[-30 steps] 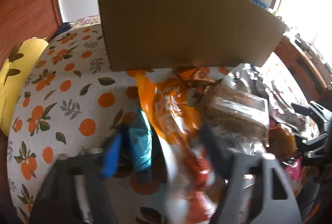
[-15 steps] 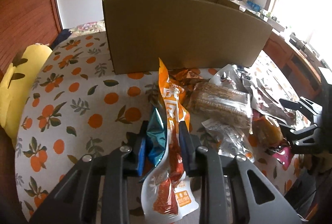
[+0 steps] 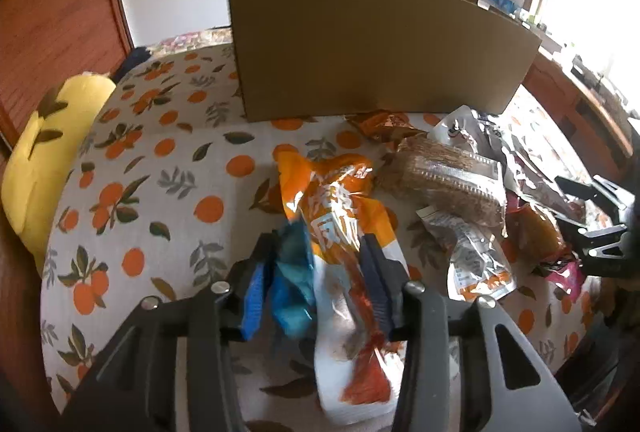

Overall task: Organize snacks
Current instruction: 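Close the left gripper on the teal candy while the right gripper grasps the white chicken-feet pack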

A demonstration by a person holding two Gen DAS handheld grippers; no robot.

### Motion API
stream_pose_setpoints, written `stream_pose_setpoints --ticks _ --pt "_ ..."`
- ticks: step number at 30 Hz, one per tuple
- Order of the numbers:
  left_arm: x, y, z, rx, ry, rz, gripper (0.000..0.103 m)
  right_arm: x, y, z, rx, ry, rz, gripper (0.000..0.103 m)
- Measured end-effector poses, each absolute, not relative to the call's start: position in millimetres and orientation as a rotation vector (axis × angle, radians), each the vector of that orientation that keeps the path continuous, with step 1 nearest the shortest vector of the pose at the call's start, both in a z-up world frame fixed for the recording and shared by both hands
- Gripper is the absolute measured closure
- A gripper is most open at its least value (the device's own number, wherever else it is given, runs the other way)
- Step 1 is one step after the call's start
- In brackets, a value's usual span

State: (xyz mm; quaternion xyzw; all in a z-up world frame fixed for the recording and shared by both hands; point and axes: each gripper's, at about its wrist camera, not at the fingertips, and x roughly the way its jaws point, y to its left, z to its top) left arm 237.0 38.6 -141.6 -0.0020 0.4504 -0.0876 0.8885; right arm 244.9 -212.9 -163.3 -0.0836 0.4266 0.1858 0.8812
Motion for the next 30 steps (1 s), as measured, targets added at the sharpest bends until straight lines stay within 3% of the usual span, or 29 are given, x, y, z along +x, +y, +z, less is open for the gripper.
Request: stream_pose_setpoints --ticks 30 --pt "210.3 65.9 -127.2 -0.094 0.906 -0.159 0.053 243.8 -213.6 -163.4 -0.174 0.887 0.388 0.020"
